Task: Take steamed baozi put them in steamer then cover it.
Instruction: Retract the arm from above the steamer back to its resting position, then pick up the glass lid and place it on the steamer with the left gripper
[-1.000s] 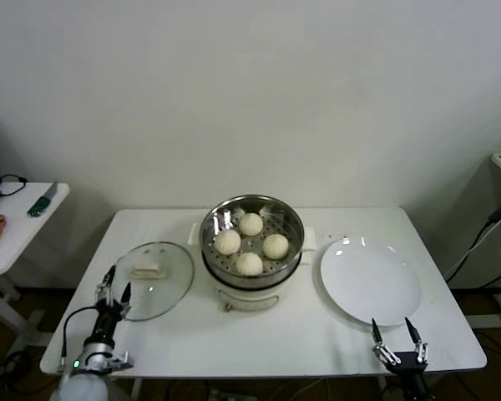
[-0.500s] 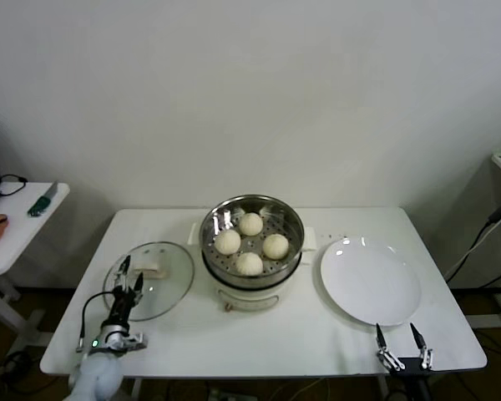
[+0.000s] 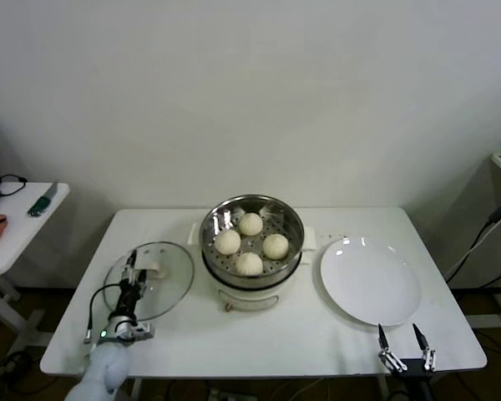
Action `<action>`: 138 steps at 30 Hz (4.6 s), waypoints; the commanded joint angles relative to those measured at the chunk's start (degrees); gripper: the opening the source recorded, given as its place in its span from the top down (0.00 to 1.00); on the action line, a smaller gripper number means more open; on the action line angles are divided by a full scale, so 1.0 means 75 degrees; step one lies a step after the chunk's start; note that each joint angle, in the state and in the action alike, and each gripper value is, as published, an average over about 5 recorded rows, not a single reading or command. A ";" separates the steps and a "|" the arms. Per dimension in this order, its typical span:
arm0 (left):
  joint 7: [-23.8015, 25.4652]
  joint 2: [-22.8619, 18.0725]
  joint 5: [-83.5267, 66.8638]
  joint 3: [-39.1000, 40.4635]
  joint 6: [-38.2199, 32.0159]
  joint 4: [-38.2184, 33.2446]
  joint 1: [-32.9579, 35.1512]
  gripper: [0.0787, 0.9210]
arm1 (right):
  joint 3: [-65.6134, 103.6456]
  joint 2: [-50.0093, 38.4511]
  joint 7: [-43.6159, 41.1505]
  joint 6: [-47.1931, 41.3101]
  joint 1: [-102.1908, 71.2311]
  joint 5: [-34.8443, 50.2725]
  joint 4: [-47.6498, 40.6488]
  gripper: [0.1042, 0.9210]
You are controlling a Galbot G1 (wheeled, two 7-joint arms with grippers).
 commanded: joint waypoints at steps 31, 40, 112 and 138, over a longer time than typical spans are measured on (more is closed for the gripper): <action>-0.0017 0.0509 0.0071 -0.0004 0.0255 -0.1869 0.0287 0.93 | 0.0013 0.0133 0.0015 0.0052 0.0049 -0.0133 0.0097 0.12; 0.1566 0.1708 -0.1173 0.0437 0.1906 -0.3535 0.0573 0.93 | 0.0132 0.0128 0.0129 -0.0156 0.0066 -0.0269 0.0221 0.12; 0.4754 -0.1664 0.2405 0.5228 0.6008 -0.4058 -0.1943 0.93 | 0.0217 0.0055 0.0209 -0.0107 0.0562 -0.0395 0.0122 0.12; 0.4339 -0.1582 0.2710 0.5045 0.5723 -0.3517 -0.1730 0.93 | 0.0347 0.0023 0.0208 -0.0003 0.0483 -0.0349 0.0158 0.12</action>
